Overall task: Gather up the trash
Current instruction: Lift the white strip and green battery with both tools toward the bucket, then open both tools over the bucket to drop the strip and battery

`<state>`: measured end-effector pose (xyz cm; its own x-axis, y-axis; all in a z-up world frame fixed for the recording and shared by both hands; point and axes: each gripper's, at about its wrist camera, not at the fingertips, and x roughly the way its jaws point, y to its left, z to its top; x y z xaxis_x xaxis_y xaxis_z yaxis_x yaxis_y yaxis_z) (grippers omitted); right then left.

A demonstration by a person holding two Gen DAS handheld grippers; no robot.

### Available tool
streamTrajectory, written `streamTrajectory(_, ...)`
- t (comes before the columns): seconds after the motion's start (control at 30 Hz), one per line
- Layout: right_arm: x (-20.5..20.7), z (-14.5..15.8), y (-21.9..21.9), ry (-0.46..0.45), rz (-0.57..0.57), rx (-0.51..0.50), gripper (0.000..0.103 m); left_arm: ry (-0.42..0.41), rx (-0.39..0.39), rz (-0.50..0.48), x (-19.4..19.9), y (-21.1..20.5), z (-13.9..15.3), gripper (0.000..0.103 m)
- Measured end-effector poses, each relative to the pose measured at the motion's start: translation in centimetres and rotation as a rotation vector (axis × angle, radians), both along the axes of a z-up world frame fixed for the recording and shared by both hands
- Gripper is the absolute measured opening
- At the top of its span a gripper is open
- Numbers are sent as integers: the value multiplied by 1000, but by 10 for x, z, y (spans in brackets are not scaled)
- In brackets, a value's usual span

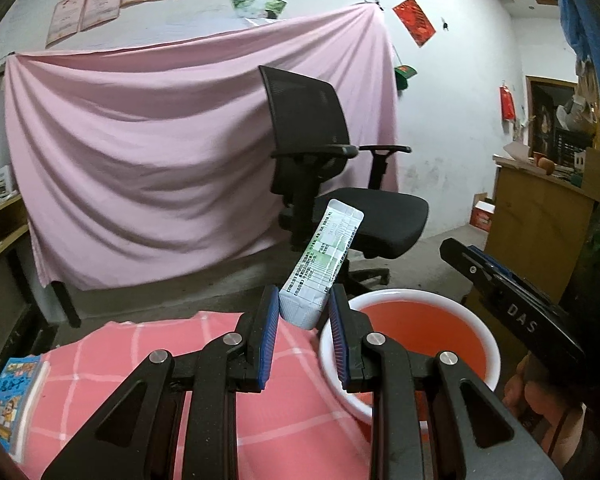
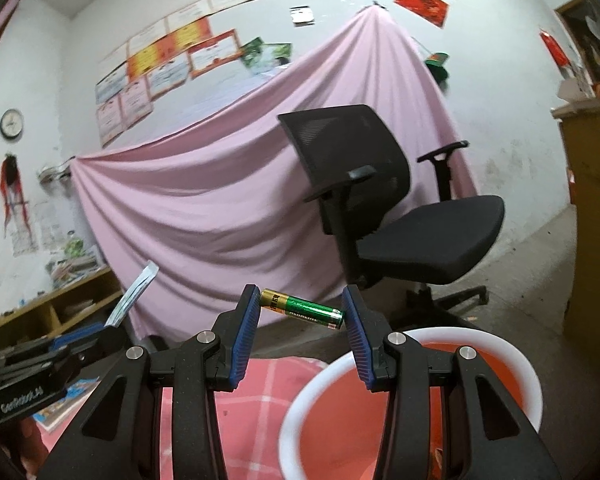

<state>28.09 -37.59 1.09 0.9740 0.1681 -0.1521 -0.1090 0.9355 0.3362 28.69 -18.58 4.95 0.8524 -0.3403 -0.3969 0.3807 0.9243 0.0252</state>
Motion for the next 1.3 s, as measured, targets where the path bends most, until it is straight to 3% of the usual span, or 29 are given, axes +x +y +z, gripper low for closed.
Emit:
streamTrajectory(0.33,13,-17,-24,142,-83,61,40,36,12,-46,9,-34,-7,21)
streamTrajectory(0.77,23,-30,-49,234,-108,138,41,116,3,-78,21,-50,-29,21)
streamTrajectory(1.3,30,-43,-69,302,-117,164,41,223,-18,-117,41,-63,-44,22)
